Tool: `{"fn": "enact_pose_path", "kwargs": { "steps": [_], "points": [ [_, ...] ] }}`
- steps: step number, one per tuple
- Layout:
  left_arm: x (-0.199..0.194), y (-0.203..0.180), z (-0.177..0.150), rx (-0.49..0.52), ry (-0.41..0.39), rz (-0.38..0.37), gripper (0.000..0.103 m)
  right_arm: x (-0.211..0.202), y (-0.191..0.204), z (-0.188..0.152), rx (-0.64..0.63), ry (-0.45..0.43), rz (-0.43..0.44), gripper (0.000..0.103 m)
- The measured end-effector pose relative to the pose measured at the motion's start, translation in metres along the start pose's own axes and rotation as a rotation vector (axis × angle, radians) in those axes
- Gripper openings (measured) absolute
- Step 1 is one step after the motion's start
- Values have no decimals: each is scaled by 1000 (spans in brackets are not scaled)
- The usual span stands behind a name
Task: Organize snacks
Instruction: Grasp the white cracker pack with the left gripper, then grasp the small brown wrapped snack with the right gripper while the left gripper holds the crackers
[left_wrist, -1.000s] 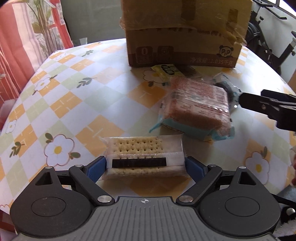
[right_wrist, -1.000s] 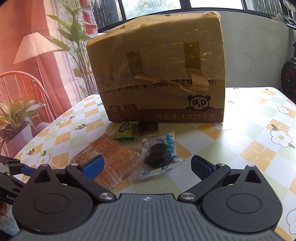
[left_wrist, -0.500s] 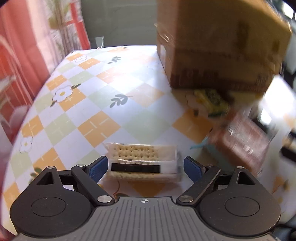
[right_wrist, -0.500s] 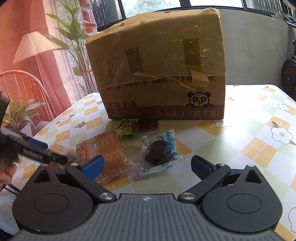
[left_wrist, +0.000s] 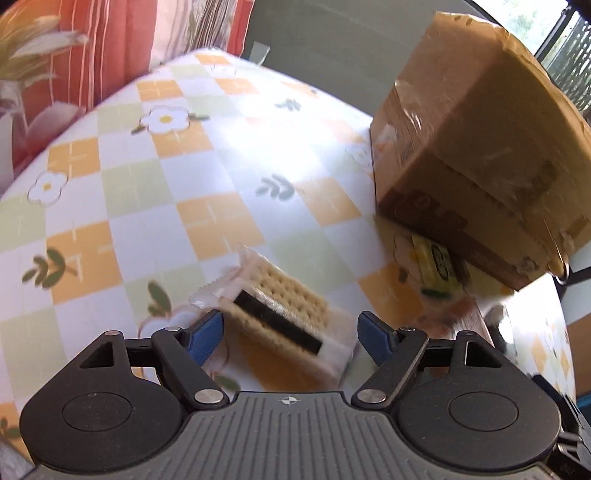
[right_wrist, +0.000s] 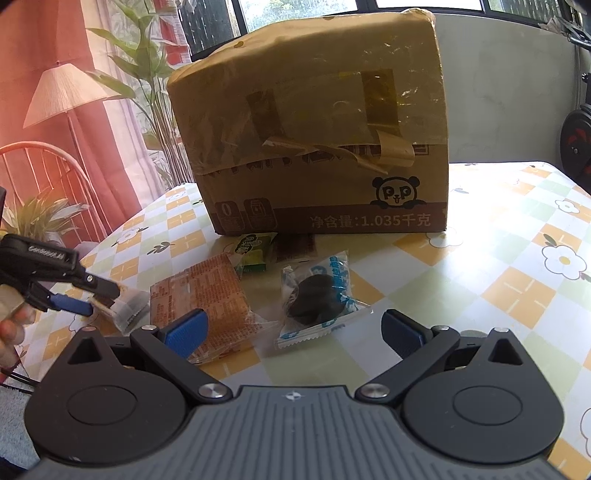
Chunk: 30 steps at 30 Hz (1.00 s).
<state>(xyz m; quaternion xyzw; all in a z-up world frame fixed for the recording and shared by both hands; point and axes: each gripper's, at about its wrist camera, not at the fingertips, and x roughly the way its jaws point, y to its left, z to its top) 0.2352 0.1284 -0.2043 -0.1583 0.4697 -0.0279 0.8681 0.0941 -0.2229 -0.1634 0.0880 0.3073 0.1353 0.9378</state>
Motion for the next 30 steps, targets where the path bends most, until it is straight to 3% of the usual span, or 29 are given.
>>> {"fn": "enact_pose_path", "kwargs": {
  "steps": [10,12,15,17,22,25,30],
  "points": [
    [40,-45,16,206,-25,46,80,3,-9,-3,36,17,-17,102],
    [43,-55,12,261,-40,48,71,3,-12,-2,46,15,-28,102],
    [44,-62,4,314,-61,41,68,3,-18,5,65,1,-34,99],
    [41,-60,1,324,-69,36,64,6,-22,11,66,-5,-34,94],
    [35,-46,-5,308,-99,15,56,26,-22,33,-29,-3,-22,63],
    [32,-43,-11,311,-125,26,53,48,-17,47,-95,25,-10,57],
    [29,-38,-20,273,-188,28,50,81,-5,68,-166,80,2,56]
  ]
}}
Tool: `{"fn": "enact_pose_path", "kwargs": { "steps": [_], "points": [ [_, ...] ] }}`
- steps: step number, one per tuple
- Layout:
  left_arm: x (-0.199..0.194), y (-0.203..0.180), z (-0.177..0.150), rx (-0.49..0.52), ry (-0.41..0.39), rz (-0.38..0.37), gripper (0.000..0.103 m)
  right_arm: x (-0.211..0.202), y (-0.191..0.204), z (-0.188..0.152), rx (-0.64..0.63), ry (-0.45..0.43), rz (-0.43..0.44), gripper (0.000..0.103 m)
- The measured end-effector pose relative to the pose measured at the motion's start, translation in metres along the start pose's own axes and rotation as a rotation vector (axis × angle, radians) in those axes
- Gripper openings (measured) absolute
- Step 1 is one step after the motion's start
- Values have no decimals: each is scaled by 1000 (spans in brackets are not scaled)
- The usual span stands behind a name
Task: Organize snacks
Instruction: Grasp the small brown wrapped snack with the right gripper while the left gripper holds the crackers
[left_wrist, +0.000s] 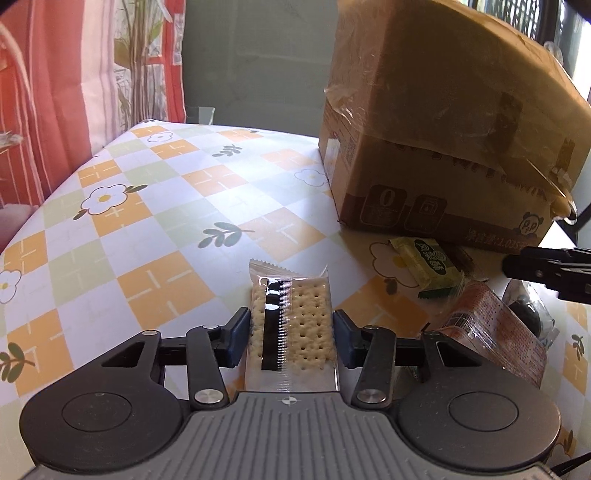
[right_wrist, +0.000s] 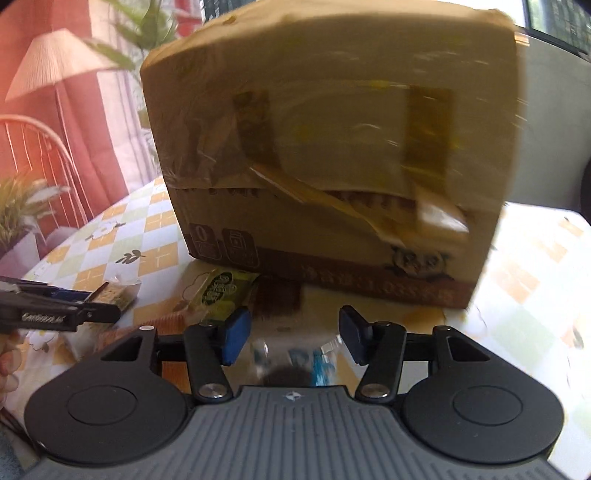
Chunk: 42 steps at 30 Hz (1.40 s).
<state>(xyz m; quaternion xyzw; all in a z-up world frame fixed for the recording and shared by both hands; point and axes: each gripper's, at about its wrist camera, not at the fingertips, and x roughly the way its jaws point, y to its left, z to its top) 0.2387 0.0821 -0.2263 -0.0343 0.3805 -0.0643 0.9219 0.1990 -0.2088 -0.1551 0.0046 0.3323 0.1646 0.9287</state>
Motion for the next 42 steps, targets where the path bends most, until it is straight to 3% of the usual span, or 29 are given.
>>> {"fn": "enact_pose_path", "kwargs": {
  "steps": [5,9,12,22,27,33,38,42],
  "points": [
    [-4,-1,-11,-6,-55,9,50,26,7,13,-30,65,-6,56],
    [-7,2,-13,-35,-63,0,50,40,9,17,34,103,11,57],
    [-8,4,-15,-47,-73,-9,50,48,19,19,4,123,-8,57],
    [-9,7,-18,-57,-91,-28,50,53,27,24,-20,93,-136,57],
    [-8,5,-19,-37,-95,-20,50,62,28,20,-19,133,-99,57],
    [-9,5,-19,-33,-97,-21,50,76,36,20,-63,158,-114,57],
    [-9,4,-19,-27,-97,-17,50,78,26,16,-32,127,-103,58],
    [-8,4,-19,-27,-100,-18,50,67,20,11,-35,115,-95,48]
  ]
}}
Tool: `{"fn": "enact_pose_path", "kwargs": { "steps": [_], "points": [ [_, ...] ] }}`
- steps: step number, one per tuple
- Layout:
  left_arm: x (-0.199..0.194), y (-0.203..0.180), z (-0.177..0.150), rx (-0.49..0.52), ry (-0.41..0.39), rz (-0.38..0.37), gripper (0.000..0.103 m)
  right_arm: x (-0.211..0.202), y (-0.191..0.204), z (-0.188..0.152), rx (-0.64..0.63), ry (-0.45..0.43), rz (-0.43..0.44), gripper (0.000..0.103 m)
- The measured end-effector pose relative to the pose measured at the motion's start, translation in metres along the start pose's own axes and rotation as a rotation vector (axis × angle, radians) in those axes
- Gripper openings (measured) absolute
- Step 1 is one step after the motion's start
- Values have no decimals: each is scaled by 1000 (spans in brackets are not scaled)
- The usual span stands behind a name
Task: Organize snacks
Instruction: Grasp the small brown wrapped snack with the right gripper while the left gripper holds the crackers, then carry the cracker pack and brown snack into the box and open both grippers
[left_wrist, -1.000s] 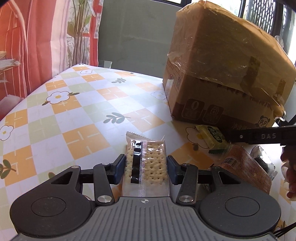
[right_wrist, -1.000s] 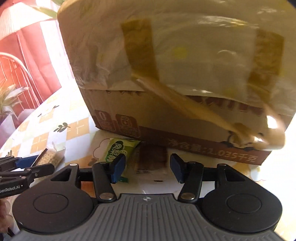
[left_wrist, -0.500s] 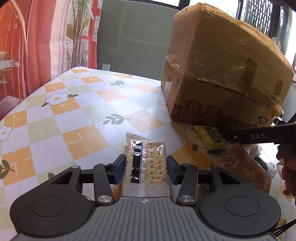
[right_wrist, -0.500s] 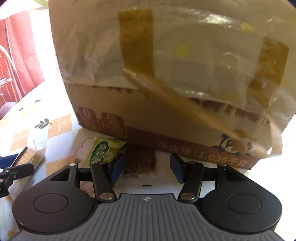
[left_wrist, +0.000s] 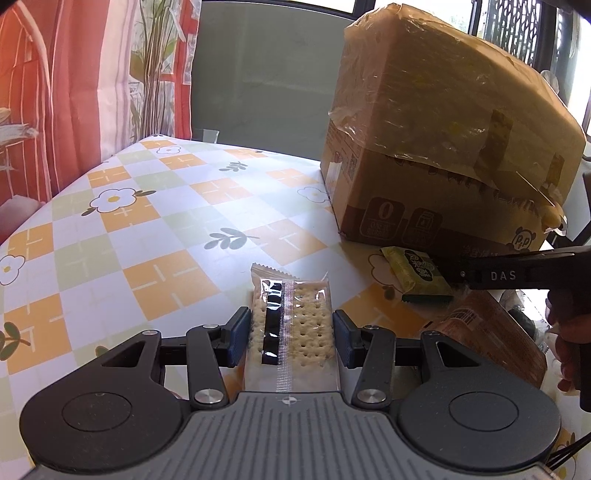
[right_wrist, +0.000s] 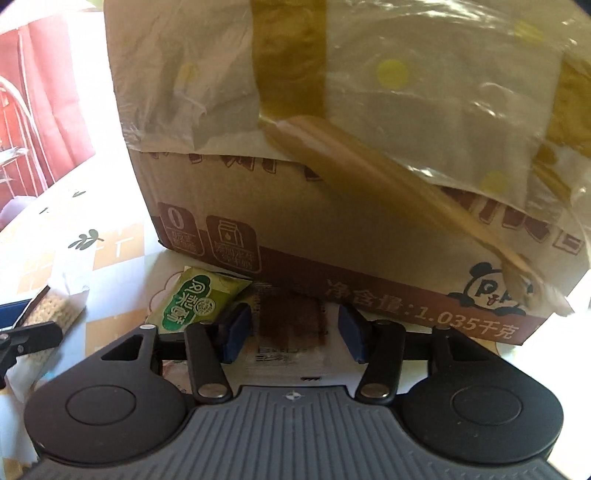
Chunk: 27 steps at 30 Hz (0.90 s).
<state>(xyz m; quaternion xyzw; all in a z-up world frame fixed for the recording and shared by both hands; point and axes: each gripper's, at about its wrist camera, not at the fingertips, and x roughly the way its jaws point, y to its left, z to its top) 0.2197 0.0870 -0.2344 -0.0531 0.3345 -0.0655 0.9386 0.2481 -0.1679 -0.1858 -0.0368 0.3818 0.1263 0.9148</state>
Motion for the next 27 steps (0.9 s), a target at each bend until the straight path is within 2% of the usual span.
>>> {"fn": "enact_pose_path", "kwargs": {
  "steps": [4,10,14,23,27],
  "points": [
    [0,1,-1,-5,-4,-4,50,-14,2,-8,-37,20,16,43],
    [-2,-4,1,35,11,20,49,-40,5,-32,-48,-10,13,40],
    [-7,-6,6,62,15,38,49,-60,6,-47,-54,-85,22,40],
    [-34,-13,28,74,-26,50,49,-91,-16,-50,90,-214,104,40],
    [-50,-24,43,91,-61,40,49,-109,-26,-48,139,-304,132,40]
  ]
}}
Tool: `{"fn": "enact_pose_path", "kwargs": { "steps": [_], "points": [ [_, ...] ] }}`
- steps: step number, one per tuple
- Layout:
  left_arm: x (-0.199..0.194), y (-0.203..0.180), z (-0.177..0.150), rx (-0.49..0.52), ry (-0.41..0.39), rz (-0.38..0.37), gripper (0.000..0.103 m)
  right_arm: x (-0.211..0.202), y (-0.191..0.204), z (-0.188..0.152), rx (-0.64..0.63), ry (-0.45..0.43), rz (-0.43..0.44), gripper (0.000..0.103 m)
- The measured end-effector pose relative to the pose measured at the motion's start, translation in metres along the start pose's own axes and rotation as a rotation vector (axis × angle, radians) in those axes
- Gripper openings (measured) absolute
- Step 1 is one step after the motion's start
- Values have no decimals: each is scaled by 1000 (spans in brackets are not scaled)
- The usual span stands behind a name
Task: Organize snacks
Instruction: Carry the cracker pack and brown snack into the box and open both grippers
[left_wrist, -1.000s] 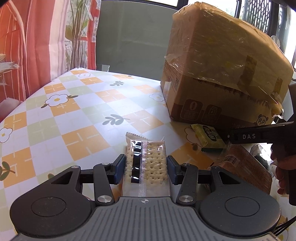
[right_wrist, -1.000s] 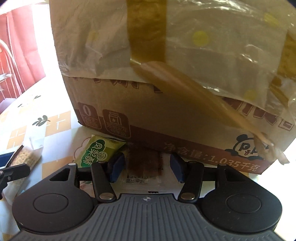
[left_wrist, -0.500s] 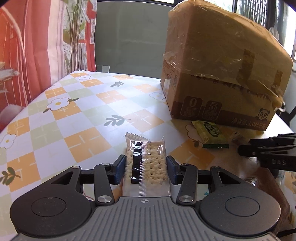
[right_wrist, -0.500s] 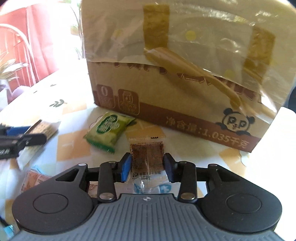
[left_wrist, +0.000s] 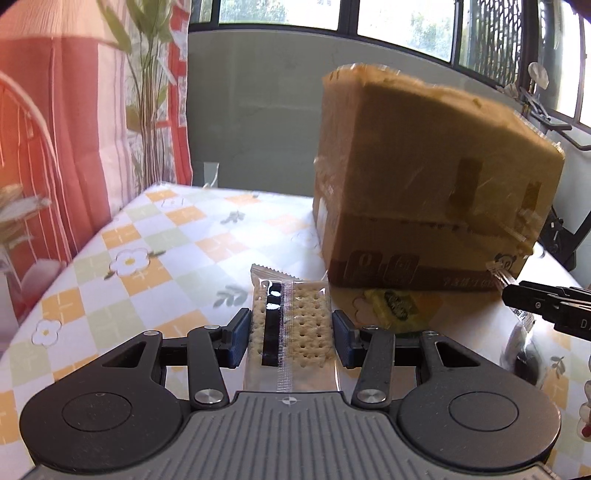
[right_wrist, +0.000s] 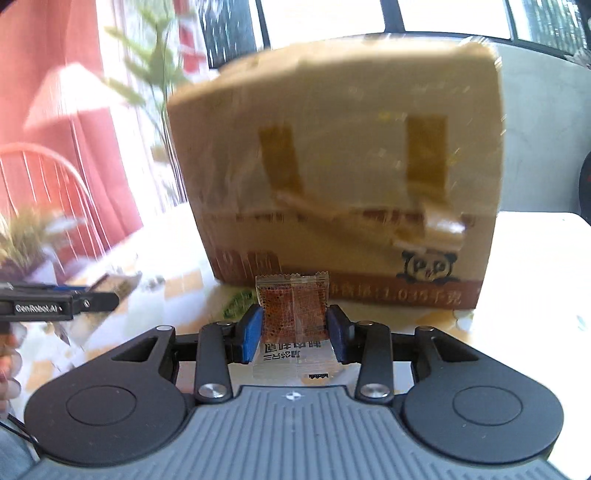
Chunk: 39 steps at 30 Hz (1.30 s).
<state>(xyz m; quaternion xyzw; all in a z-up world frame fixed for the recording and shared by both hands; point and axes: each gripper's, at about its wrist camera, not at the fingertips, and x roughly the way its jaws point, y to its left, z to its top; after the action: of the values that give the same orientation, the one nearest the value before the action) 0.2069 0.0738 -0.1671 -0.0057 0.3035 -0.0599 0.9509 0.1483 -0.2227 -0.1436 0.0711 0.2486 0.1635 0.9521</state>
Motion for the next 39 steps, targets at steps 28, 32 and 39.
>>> {"fn": "enact_pose_path", "kwargs": {
  "steps": [28,32,39],
  "points": [
    [24,-139,188,124,-303,-205,49,-6,-63,165,-65,-271,-85,40],
    [67,-159,202,167,-203,-163,50,14,-72,167,-49,-225,-145,46],
    [78,-142,201,92,-143,-151,67,1,-77,164,-28,-205,-119,59]
  ]
}}
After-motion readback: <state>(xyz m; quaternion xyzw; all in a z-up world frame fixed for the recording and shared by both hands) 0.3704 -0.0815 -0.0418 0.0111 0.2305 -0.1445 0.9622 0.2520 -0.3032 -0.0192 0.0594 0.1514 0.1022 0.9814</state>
